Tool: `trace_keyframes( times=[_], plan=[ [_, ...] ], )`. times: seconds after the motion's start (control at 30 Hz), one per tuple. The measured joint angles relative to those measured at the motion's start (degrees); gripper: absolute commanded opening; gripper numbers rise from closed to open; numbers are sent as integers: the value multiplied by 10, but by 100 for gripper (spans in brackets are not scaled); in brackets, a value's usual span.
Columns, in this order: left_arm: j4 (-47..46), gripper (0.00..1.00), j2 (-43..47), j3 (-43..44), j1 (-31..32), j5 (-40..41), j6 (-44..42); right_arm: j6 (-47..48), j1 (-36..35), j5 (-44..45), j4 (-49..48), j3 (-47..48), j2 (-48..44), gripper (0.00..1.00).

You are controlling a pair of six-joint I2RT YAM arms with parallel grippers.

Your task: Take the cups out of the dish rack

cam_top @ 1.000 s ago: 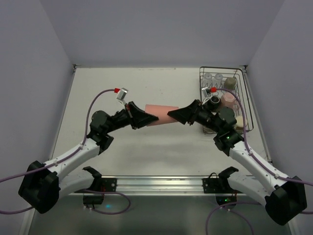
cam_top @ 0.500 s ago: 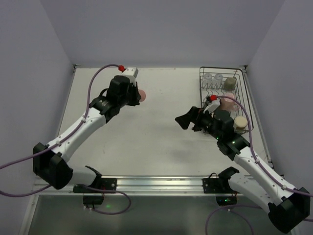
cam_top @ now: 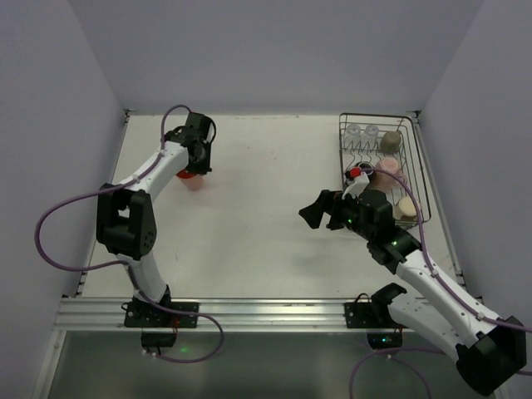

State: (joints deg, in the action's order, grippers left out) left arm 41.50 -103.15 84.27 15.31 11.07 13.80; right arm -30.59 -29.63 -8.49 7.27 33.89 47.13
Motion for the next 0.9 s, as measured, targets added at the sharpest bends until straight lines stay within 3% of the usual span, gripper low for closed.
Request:
trace_keyframes(
  times=[0.13, 0.17, 0.2, 0.3, 0.47, 0.63, 0.9],
  plan=[
    [17, 2, -29, 22, -15, 4, -9, 2, 0, -3, -1, -9, 4, 99],
    [21, 7, -38, 29, -21, 9, -11, 2, 0, -3, -3, -12, 4, 99],
    [26, 22, -47, 34, -25, 14, -12, 2, 0, -3, -4, -14, 5, 99],
    [34, 44, -61, 40, -34, 29, -17, 2, 0, -3, -5, -16, 8, 99],
    [40, 66, -62, 40, -37, 37, -21, 2, 0, -2, -11, -16, 17, 99],
    [37, 81, -45, 36, -37, 37, -18, 2, 0, 0, -13, -16, 23, 99],
    [17, 99, 69, 21, -36, 32, -11, 3, 0, 13, -5, -15, 23, 98]
  ],
)
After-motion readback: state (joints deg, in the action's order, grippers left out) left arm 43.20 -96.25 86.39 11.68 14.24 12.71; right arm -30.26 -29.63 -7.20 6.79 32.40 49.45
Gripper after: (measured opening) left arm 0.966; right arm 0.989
